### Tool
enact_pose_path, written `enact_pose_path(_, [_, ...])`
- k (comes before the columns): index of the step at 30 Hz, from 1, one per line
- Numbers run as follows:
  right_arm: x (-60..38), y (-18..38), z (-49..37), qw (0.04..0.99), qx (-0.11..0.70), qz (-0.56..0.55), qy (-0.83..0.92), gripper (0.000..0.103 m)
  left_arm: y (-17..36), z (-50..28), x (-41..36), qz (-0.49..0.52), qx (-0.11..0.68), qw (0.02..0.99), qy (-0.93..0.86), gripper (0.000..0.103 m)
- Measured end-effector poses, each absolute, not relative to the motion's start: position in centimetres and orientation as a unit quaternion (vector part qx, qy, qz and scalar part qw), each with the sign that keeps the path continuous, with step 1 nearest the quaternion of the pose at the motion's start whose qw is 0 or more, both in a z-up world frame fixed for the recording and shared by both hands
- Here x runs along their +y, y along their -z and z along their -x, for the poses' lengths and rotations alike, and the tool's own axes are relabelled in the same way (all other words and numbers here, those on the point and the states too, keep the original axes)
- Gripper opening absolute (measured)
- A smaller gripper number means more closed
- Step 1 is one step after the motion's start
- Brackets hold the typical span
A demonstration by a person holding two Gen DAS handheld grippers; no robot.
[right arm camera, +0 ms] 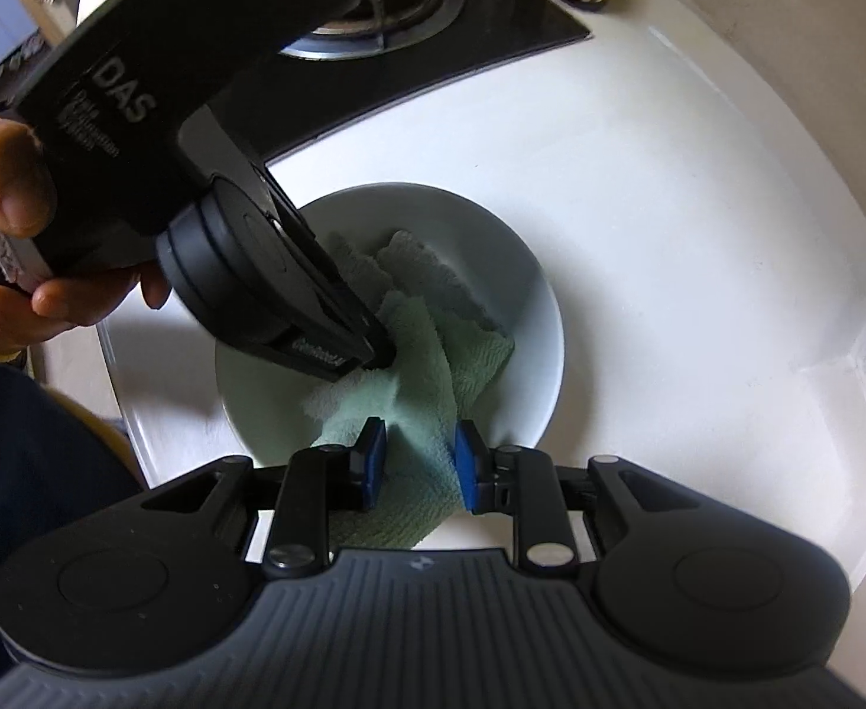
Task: Clean bowl
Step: 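Push the towel down into the bowl bottom with the right gripper, then wipe the bowl bottom with the towel in the right gripper while the left gripper steadies the rim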
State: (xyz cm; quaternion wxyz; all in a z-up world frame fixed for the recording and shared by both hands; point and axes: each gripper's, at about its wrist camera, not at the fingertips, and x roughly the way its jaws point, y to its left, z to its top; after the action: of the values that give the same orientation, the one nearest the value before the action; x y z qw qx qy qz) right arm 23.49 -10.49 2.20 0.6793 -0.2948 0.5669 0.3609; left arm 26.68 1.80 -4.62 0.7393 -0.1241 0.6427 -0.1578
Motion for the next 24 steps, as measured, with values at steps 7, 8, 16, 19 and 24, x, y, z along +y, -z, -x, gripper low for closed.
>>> enact_pose_path(7, [-9.7, 1.8, -24.8, 0.666, 0.597, 0.281, -0.349, 0.024, 4.5, -26.7, 1.7, 0.126, 0.637, 0.745, 0.156, 0.006])
enact_pose_path(8, [-9.8, 2.0, -24.8, 0.674, 0.595, 0.270, -0.346, 0.024, 4.5, -26.7, 1.7, 0.126, 0.636, 0.746, 0.155, 0.006])
enact_pose_path(16, [-11.8, 1.3, -20.3, 0.775, 0.492, 0.233, -0.321, 0.009, 3.1, -26.2, 1.7, 0.102, 0.608, 0.771, 0.156, 0.002])
enact_pose_path(19, [-14.0, -1.1, -19.1, 0.823, 0.447, 0.169, -0.307, 0.009, 1.0, -25.5, 3.2, 0.098, 0.578, 0.796, 0.152, 0.002])
enact_pose_path(24, [-15.8, -4.4, -17.8, 0.856, 0.396, 0.148, -0.297, 0.009, -0.8, -25.2, 6.0, 0.096, 0.555, 0.816, 0.130, 0.002])
